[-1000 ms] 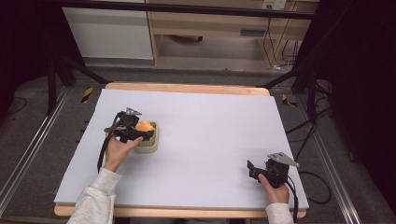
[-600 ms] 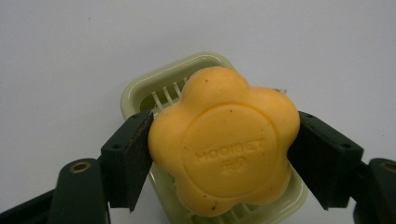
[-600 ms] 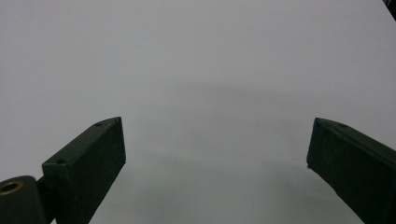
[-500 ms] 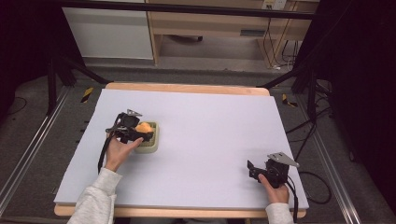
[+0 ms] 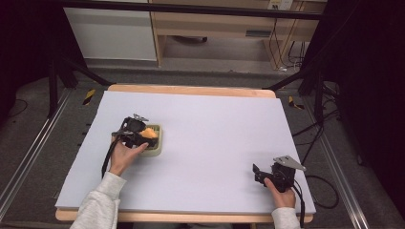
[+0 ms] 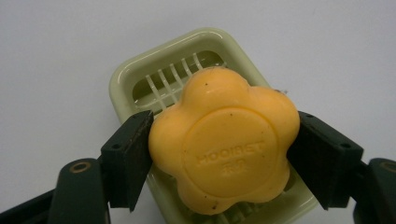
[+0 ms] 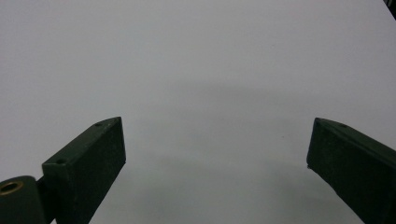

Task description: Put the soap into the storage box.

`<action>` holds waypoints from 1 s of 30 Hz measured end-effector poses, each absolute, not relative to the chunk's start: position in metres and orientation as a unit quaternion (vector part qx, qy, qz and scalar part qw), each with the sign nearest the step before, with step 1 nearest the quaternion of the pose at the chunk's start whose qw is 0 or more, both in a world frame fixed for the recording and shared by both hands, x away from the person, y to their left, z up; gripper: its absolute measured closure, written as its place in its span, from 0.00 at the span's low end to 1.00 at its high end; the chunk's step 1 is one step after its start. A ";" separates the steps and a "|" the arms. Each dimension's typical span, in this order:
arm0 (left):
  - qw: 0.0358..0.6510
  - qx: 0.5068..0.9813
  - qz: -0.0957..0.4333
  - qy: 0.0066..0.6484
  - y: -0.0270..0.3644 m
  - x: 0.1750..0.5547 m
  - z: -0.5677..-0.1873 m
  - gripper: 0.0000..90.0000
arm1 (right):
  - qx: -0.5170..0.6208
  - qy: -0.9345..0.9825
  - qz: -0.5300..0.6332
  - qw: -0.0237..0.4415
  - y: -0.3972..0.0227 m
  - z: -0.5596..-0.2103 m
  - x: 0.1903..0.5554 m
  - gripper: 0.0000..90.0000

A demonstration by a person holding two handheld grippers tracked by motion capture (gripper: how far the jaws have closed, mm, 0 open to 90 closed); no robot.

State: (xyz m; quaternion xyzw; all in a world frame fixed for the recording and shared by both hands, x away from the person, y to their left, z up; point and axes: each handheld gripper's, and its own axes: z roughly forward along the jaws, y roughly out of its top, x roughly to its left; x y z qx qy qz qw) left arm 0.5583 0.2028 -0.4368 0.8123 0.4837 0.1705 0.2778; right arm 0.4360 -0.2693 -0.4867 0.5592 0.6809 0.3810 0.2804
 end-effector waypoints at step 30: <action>0.284 0.798 0.198 0.494 0.200 0.557 -0.442 0.27 | 0.556 0.683 0.381 0.280 -0.269 -0.486 0.436 0.05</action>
